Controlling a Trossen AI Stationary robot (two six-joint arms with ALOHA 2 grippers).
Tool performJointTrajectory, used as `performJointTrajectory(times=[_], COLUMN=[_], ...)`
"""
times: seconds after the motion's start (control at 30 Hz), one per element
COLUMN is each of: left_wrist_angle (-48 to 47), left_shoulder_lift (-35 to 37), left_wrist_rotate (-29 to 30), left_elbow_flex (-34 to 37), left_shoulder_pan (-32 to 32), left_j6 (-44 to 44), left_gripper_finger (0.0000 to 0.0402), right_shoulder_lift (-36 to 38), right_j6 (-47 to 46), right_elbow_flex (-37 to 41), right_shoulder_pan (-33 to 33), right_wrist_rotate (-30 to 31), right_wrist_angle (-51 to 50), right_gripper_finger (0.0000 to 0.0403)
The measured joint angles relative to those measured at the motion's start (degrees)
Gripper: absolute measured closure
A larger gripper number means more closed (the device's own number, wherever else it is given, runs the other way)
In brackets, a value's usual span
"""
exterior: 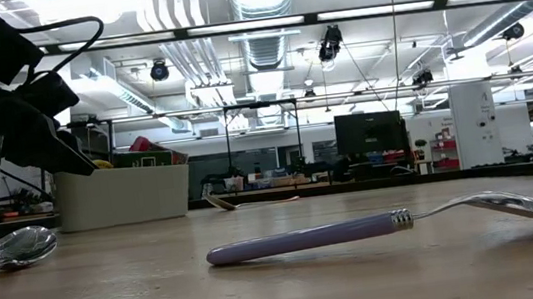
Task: Pick & Place Food Item
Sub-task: Put the purple spoon into the white bin
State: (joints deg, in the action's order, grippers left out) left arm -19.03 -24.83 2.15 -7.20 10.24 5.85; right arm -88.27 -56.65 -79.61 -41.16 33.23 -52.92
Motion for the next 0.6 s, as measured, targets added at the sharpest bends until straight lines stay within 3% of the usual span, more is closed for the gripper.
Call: performJointTrajectory(times=[0.1, 0.2, 0.6], left_wrist_angle=[0.0, 0.01, 0.04], left_shoulder_lift=[-0.01, 0.01, -0.01], left_wrist_rotate=[-0.01, -0.02, 0.0], left_elbow_flex=[0.0, 0.0, 0.0], left_shoulder_pan=[0.01, 0.01, 0.02], left_j6=[0.01, 0.0, 0.0], left_gripper_finger=[0.0018, 0.0018, 0.0018], right_shoulder_lift=[-1.73, -4.2, -18.14], right_j6=[15.14, 22.67, 24.28], right_elbow_flex=[0.93, 1.24, 1.44], right_shoulder_pan=[2.51, 4.2, 5.68], right_wrist_rotate=[-4.03, -5.83, -9.37], right_wrist_angle=[6.98, 8.06, 17.37], right_gripper_finger=[0.0287, 0.0287, 0.0287])
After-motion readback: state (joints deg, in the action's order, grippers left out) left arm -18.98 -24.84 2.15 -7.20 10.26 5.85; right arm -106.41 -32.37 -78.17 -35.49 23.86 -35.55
